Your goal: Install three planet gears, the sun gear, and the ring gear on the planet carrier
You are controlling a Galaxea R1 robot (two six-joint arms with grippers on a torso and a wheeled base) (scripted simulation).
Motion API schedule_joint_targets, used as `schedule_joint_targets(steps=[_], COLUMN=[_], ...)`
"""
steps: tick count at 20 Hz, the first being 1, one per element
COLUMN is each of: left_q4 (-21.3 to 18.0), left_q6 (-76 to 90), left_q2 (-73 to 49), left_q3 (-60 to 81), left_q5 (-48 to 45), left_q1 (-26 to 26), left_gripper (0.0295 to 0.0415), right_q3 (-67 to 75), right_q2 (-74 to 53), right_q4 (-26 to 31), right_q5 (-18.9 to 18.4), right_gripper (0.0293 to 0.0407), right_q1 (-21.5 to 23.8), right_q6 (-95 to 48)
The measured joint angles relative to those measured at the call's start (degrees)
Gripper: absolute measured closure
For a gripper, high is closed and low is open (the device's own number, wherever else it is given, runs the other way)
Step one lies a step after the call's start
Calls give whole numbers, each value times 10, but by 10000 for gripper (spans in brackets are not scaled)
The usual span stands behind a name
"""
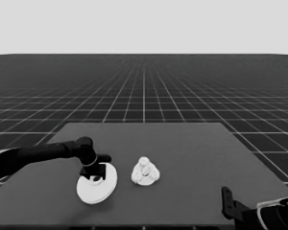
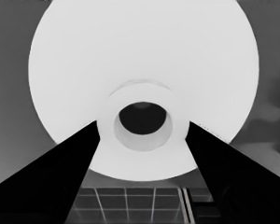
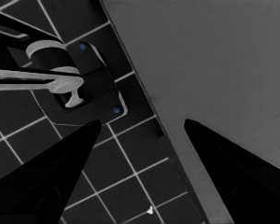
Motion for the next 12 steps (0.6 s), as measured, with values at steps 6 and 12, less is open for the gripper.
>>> schedule_joint_targets(steps=[6, 12], left_q4=[-102, -118], left_q6=[-26, -26], left_q2=[-23, -24], left_q3=[61, 62], left_q5=[49, 53], left_q1=[-113, -128], left_gripper=[362, 362], right_q3=[0, 0], right_q2=[0, 0], right_q4=[0, 0], right_q5=[0, 0], right_gripper=[315, 315], right_q1=[0, 0], right_q6=[0, 0])
